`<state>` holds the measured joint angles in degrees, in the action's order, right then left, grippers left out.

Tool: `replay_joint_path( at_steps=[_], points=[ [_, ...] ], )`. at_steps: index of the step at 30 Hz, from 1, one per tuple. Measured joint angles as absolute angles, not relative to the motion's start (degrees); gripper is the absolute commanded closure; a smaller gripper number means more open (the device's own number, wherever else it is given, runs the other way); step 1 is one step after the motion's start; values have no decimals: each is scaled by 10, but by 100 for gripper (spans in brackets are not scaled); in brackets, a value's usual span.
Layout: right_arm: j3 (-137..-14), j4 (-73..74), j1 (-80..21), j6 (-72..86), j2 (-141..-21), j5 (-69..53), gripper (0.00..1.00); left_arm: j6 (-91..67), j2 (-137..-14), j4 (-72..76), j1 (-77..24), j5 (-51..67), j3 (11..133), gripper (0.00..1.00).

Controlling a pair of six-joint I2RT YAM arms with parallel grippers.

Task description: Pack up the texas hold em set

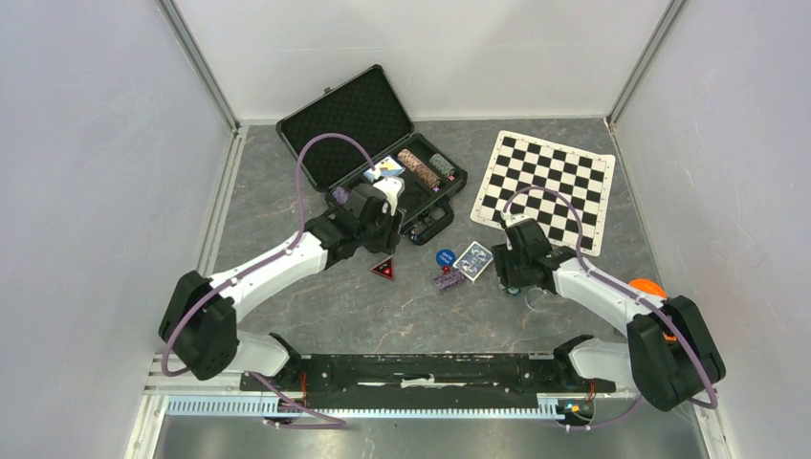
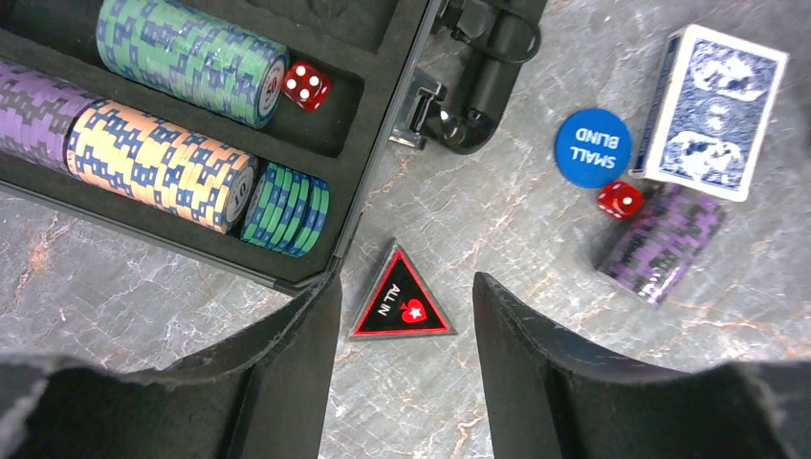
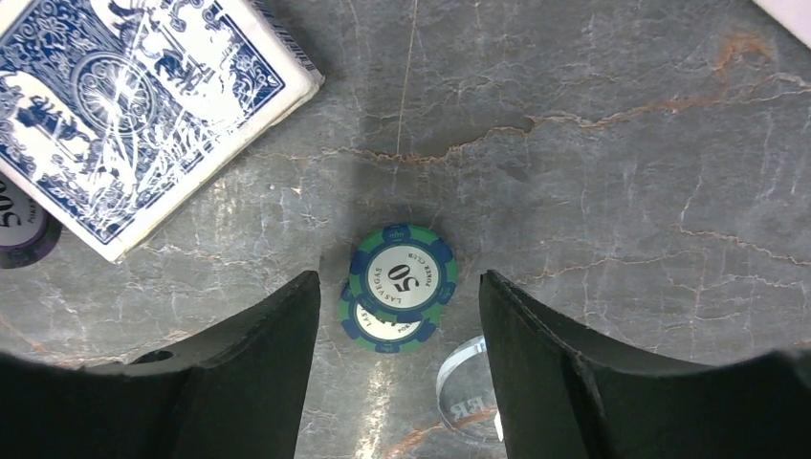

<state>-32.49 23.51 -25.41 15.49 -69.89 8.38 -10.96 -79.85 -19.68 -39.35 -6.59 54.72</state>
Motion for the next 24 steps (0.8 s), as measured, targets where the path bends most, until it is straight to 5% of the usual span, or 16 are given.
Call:
replay_joint_path(
  at_steps=[5, 13, 24],
  points=[
    [-329, 236, -254, 149, -725, 84, 36, -128, -762, -191, -393, -42, 541, 39],
    [-340, 234, -254, 145, -740, 75, 55, -151, -696, -192, -394, -17, 509, 37],
    [-343, 265, -254, 140, -709, 59, 55, -161, -695, -192, -394, -11, 499, 36]
  ],
)
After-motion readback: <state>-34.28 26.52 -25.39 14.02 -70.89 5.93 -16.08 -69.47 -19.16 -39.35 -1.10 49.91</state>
